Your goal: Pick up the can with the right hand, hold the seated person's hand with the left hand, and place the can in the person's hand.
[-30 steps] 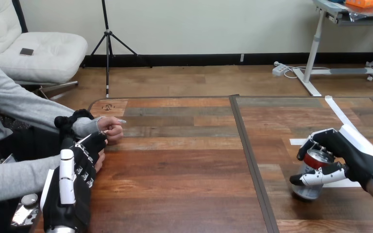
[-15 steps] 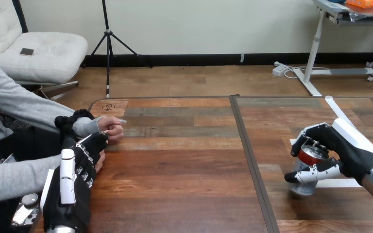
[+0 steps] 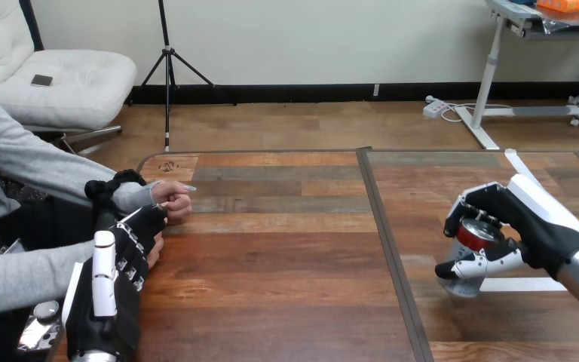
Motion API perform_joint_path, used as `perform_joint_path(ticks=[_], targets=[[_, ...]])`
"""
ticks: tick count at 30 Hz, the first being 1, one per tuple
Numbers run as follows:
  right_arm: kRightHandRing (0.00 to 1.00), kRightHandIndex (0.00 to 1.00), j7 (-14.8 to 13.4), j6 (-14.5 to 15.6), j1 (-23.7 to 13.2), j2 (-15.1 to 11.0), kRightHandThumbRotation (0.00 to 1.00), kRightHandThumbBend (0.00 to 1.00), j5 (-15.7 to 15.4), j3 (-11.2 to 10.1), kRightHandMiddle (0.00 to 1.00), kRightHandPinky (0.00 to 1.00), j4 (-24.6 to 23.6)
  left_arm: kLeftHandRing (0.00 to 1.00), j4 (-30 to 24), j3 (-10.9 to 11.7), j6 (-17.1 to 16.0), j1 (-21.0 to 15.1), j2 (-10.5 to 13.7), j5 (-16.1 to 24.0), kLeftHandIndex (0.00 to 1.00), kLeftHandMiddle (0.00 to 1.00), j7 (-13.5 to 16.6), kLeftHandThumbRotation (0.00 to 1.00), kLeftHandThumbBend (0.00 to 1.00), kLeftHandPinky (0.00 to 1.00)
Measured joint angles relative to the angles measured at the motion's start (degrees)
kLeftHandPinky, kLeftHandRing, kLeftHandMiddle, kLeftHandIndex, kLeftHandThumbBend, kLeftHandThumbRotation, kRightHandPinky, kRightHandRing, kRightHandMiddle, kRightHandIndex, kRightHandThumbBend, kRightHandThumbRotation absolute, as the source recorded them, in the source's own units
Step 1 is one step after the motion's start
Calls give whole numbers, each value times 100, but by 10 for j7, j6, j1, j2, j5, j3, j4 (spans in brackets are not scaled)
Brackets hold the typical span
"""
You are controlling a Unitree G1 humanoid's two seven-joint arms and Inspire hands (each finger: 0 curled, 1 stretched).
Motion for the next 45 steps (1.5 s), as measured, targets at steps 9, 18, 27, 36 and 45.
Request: perform_joint_path(ticks=[9,18,27,36,45], targets=[[35,43,8,-4,0,-10,0,80,-1,0,39,31,-19,89,0,0,0,0,-1,0,70,82,0,100,46,97],[36,43,8,-9,0,-17,0,81,-3,0,40,32,-23,89,0,0,0,0,0,0,70,82,0,100,47,97],[36,43,9,-6,0,-19,0,81,-13,1,40,32,-26,89,-1,0,0,0,-1,0,70,82,0,100,46,97],[35,43,8,-5,0,-19,0,81,-31,5,40,31,-35,90,-1,-1,0,0,-1,1,70,82,2,100,45,98],[37,43,-7,-5,-3,-20,0,82,-67,22,41,32,-35,90,-2,-1,1,0,-1,1,70,82,3,100,43,98]])
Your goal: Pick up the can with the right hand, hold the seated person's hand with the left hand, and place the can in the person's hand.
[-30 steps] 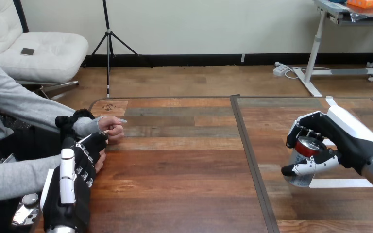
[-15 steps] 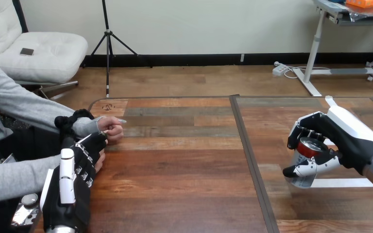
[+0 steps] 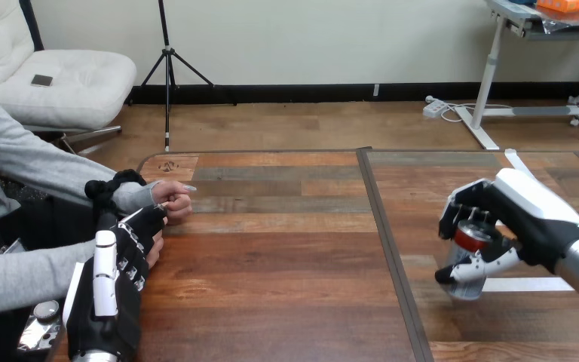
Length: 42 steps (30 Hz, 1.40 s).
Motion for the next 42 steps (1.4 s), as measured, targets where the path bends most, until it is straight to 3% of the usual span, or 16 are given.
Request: perform_joint_path(ticks=[13,29,42], targets=[[38,44,-54,17,0,0,0,82,-67,32,43,33,2,90,-18,0,3,2,0,0,71,82,3,100,44,98],[39,45,-118,18,-7,0,0,81,-93,61,45,34,33,88,-20,0,3,2,-1,0,70,82,3,100,47,96],[41,46,-122,23,-23,0,0,80,-93,75,46,35,52,87,-20,0,3,2,-1,2,69,81,4,100,48,94]])
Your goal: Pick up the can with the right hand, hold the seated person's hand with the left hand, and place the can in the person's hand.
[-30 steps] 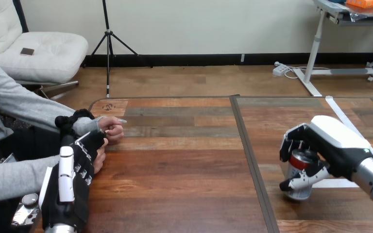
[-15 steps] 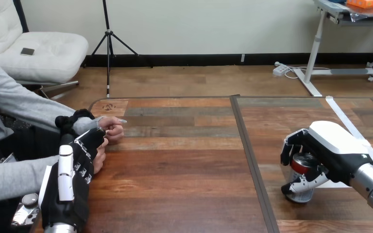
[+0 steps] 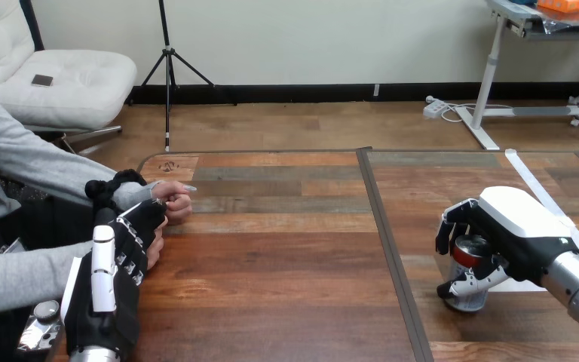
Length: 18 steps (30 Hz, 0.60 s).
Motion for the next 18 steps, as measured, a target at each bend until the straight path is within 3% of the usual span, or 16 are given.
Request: perform_joint_path(ticks=[18], targets=[[44,50,13,15,-2,1,0,89,18,11,48,38,6,88,0,0,0,0,0,0,70,82,-1,100,47,94]])
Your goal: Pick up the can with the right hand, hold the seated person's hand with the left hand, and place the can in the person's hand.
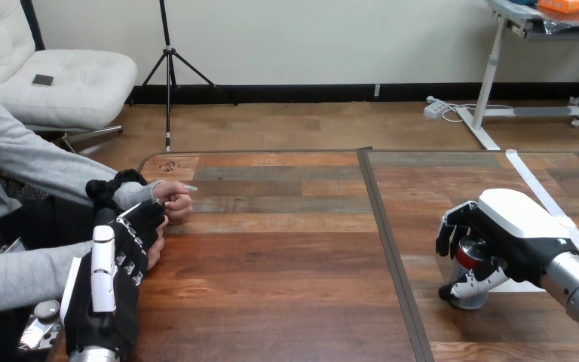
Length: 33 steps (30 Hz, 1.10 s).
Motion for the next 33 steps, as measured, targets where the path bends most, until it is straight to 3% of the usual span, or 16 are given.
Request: perform_joint_path(ticks=[8,13,22,33], targets=[[46,53,20,4,0,0,0,93,30,-1,50,40,9,89,0,0,0,0,0,-2,69,82,-1,100,45,96],[49,56,51,11,0,1,1,94,62,-6,53,43,9,88,0,0,0,0,-1,-3,70,82,-2,100,44,96],[55,62,115,46,1,2,11,94,124,-20,58,50,7,89,0,0,0,0,-2,-3,69,82,-2,100,44,96],[60,66,140,72,12,2,23,96,163,-41,62,56,-6,90,0,0,0,0,-2,-3,69,82,-2,100,45,97]])
